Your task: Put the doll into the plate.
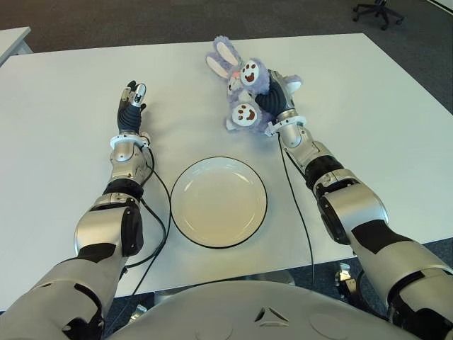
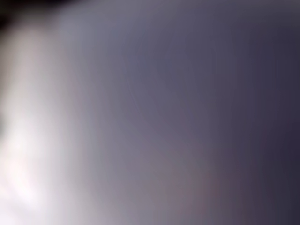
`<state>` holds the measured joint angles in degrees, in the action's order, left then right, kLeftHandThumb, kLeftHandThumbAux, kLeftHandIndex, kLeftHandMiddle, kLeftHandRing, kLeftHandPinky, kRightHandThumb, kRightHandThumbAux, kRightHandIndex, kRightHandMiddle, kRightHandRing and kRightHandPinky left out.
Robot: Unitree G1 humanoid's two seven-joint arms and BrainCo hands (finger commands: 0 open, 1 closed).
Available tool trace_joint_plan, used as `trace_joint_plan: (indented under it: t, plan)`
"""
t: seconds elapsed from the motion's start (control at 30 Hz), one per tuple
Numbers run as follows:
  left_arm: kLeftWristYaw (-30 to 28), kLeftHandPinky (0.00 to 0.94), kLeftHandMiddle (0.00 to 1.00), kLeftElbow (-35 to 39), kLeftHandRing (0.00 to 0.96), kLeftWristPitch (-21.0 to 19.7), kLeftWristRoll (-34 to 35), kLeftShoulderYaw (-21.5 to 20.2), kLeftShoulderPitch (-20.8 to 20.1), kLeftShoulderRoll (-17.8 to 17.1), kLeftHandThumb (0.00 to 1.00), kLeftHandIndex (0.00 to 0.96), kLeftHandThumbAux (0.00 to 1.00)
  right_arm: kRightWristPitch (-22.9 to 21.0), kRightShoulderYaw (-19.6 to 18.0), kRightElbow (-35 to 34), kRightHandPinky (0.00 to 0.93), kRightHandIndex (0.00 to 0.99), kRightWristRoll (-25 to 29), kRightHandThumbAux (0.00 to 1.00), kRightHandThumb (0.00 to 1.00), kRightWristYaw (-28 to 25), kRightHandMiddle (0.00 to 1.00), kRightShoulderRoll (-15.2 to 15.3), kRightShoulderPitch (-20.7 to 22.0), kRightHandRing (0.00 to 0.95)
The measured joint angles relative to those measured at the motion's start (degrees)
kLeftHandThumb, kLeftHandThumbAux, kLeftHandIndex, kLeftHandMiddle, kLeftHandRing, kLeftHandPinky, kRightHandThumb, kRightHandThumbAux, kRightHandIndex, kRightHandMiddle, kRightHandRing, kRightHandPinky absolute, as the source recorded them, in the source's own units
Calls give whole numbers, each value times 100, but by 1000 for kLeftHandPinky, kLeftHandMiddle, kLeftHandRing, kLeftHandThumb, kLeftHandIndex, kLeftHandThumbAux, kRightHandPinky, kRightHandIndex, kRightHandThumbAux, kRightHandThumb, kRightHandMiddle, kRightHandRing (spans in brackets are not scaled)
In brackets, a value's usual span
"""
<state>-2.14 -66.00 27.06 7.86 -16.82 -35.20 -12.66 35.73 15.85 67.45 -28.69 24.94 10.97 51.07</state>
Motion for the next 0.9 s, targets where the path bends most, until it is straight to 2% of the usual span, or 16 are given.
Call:
trace_joint_plan:
  t: [0.9]
  plan:
    - [0,0,87,20,26,17,0,6,15,1,0,0,361,59,-460,88,874,440,659,707,737,-502,866,-54,0,874]
